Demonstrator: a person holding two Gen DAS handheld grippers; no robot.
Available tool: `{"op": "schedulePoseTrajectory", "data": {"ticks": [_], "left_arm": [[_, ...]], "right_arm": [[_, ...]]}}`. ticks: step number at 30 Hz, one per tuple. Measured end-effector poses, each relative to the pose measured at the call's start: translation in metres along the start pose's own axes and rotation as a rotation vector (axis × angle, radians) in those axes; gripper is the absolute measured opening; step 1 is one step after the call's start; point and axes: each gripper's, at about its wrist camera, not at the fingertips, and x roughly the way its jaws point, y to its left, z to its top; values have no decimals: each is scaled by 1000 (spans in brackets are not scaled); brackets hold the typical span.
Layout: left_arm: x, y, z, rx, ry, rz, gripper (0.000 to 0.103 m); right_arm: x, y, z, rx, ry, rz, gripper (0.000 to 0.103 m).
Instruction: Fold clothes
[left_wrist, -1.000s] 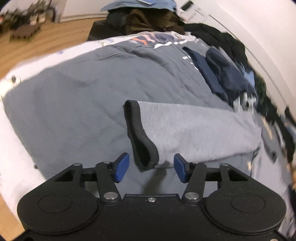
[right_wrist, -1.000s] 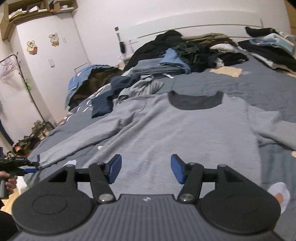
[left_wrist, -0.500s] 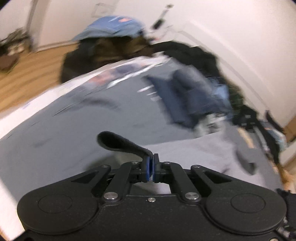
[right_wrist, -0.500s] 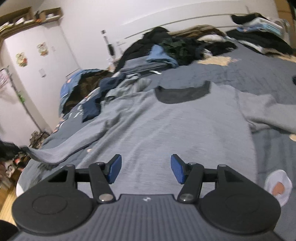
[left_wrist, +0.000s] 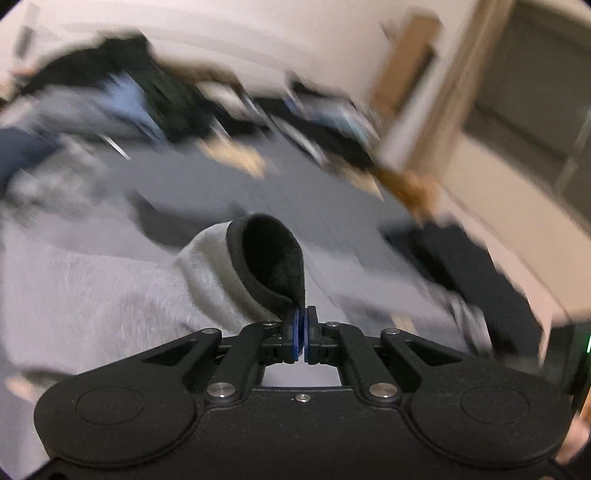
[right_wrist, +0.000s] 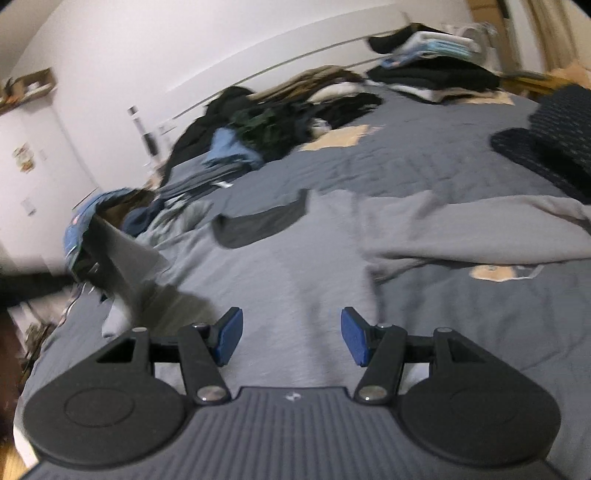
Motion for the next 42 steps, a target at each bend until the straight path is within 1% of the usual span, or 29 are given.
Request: {"op": "schedulePoseTrajectory", "data": {"ticks": [2, 3, 5, 6, 7, 8, 9, 11, 14, 16, 18, 19, 22, 24, 26, 27, 28, 30, 31, 35, 36, 37, 38, 41, 42], "left_arm": [[40, -18, -24, 25, 92, -28, 4], [52, -22, -38, 39, 145, -36, 5], [61, -28, -63, 83, 220, -48, 8], [56, -25, -70, 95, 225, -49, 10], [52, -22, -76, 107, 230, -49, 17], [46, -18, -81, 114, 228, -50, 31], [37, -12, -82, 102, 200, -52, 42], [18, 1, -84, 75, 145, -58, 47], [1, 23, -79, -11, 59, -70, 47], [-2, 31, -70, -53, 8, -56, 47], [-8, 35, -62, -75, -31, -54, 47], [-10, 35, -59, -77, -48, -57, 47], [-20, 37, -56, -73, -65, -60, 47], [-23, 39, -55, -67, -63, -51, 47], [-21, 45, -58, -80, -46, -42, 47], [-20, 49, -60, -89, -36, -36, 47], [-18, 52, -60, -91, -27, -23, 47], [-19, 54, -60, -74, -21, -7, 47], [-20, 56, -61, -69, -20, 0, 47], [-32, 65, -60, -87, -38, 2, 47], [-33, 68, -59, -90, -40, 7, 47], [-34, 70, -59, -95, -40, 10, 47], [-34, 72, -58, -99, -40, 12, 47], [-36, 77, -59, -109, -39, 22, 47], [-36, 78, -59, -110, -38, 25, 47]], "right_arm": [[0, -9, 2, 16, -5, -18, 58], [1, -13, 4, 19, -5, -22, 58], [2, -18, 5, 19, -1, -26, 58], [3, -18, 6, 7, 4, -24, 59], [5, -17, 6, -4, 9, -22, 59], [8, -14, 6, -24, 17, -16, 60], [12, -11, 7, -44, 25, -10, 61], [20, -6, 8, -83, 41, 2, 63], [37, 3, 9, -137, 90, 36, 65], [53, 9, 9, -176, 126, 45, 65], [67, 15, 8, -217, 160, 51, 65], [74, 19, 4, -244, 172, 38, 65], [88, 26, -2, -293, 171, 38, 65], [97, 26, -7, -294, 197, 46, 64], [107, 27, -13, -299, 235, 32, 58], [112, 28, -16, -301, 254, 25, 46], [111, 28, -15, -294, 239, 15, 28], [109, 27, -12, -279, 210, -6, 12], [108, 26, -10, -272, 195, -16, 9], [93, 22, 11, -183, 131, 31, 7], [89, 24, 17, -181, 111, 36, 5], [85, 25, 23, -179, 92, 41, 4], [82, 30, 31, -199, 86, 37, 4], [79, 43, 37, -325, 93, 18, 4], [82, 40, 38, -306, 88, 12, 4]]}}
